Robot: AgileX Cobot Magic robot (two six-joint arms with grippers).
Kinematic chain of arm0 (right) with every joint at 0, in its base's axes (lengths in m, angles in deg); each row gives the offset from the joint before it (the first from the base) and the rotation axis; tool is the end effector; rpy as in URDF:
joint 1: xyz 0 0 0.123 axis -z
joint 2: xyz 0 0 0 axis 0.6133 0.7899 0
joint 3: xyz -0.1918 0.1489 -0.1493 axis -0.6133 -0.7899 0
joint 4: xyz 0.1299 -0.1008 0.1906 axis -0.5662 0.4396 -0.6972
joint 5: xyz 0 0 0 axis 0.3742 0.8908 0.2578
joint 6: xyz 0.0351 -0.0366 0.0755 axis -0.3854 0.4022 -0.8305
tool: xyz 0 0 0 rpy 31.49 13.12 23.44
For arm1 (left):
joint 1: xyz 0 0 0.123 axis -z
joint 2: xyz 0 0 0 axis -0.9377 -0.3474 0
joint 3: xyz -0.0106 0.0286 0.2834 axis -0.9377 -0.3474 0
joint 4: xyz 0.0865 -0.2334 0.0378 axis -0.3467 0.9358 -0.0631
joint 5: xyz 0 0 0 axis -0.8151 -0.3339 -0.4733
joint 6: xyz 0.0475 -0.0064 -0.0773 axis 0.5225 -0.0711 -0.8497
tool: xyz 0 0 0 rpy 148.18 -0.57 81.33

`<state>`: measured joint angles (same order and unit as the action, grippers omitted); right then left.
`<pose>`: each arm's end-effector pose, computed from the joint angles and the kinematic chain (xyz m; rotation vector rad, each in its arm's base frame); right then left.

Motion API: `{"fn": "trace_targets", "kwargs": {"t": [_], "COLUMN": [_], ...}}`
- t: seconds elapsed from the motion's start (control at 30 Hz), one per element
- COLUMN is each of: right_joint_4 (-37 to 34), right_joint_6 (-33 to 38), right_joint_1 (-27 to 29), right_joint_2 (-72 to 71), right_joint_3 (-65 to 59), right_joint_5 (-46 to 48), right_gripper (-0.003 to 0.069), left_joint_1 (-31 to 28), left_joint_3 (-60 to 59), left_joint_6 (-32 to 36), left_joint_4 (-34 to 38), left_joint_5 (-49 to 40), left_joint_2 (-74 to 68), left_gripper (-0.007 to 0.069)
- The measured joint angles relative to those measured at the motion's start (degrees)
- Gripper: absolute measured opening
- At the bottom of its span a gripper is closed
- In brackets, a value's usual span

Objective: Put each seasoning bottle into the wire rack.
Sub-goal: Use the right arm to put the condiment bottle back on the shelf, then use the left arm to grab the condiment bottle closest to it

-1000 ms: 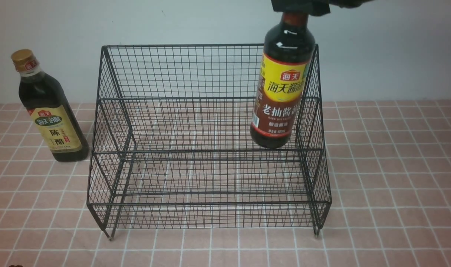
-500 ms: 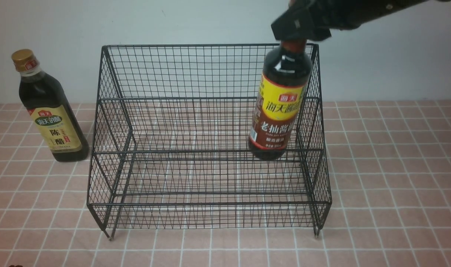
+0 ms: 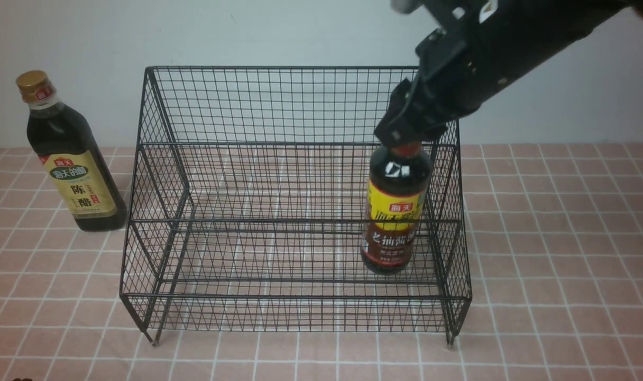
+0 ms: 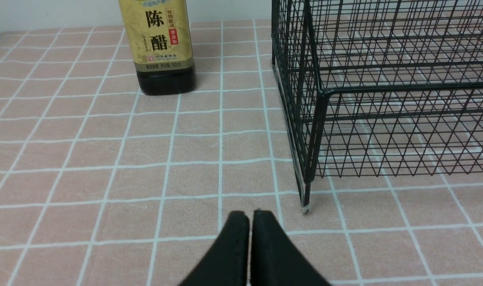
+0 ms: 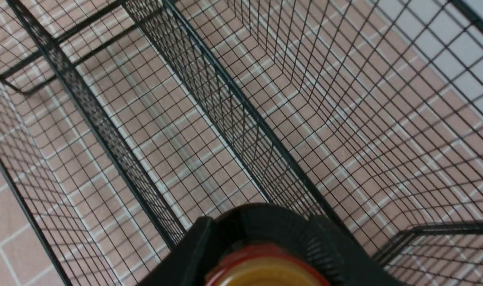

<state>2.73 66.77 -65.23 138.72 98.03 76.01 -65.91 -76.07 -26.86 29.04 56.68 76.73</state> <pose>0.3246 0.1970 0.3585 -1.1279 2.3189 0.4163 0.0520 -0.0038 0.1711 0.0602 1.8817 -0.0531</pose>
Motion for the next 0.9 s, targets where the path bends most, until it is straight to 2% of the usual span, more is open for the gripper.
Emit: {"fn": "trace_targets", "kwargs": {"t": [0.23,0.43,0.6,0.7,0.8,0.83,0.87,0.9], "right_joint_4": [0.7,2.0,5.2,7.7,11.8,13.5,16.5,17.8], "right_joint_6": [-4.1,-8.3,-12.1,-15.0,-19.9,-21.9,-26.2,-28.1], "right_joint_1": [-1.2,-1.2,-1.2,-1.2,-1.2,-1.2,-1.2,-1.2], "right_joint_2": [0.0,-3.7,-12.1,-17.4,-24.5,-27.1,-32.1,-34.2], "right_joint_3": [0.1,0.5,0.5,0.7,0.7,0.7,0.7,0.4], "right_joint_5": [-1.4,-2.6,-2.1,-0.8,1.9,3.0,5.0,5.6], "right_gripper": [0.0296,0.0467,0.0496,0.0486,0.0425,0.0389,0.0309,0.0269], "left_joint_1": [0.0,0.0,0.0,0.0,0.0,0.0,0.0,0.0], "left_joint_3": [0.0,0.0,0.0,0.0,0.0,0.0,0.0,0.0], "left_joint_6": [0.0,0.0,0.0,0.0,0.0,0.0,0.0,0.0], "left_joint_4": [0.0,0.0,0.0,0.0,0.0,0.0,0.0,0.0], "left_joint_5": [0.0,0.0,0.0,0.0,0.0,0.0,0.0,0.0], "left_joint_2": [0.0,0.0,0.0,0.0,0.0,0.0,0.0,0.0], "left_gripper": [-0.0007,-0.0007,-0.0007,-0.0007,-0.0007,-0.0007,-0.0007,-0.0007]}}
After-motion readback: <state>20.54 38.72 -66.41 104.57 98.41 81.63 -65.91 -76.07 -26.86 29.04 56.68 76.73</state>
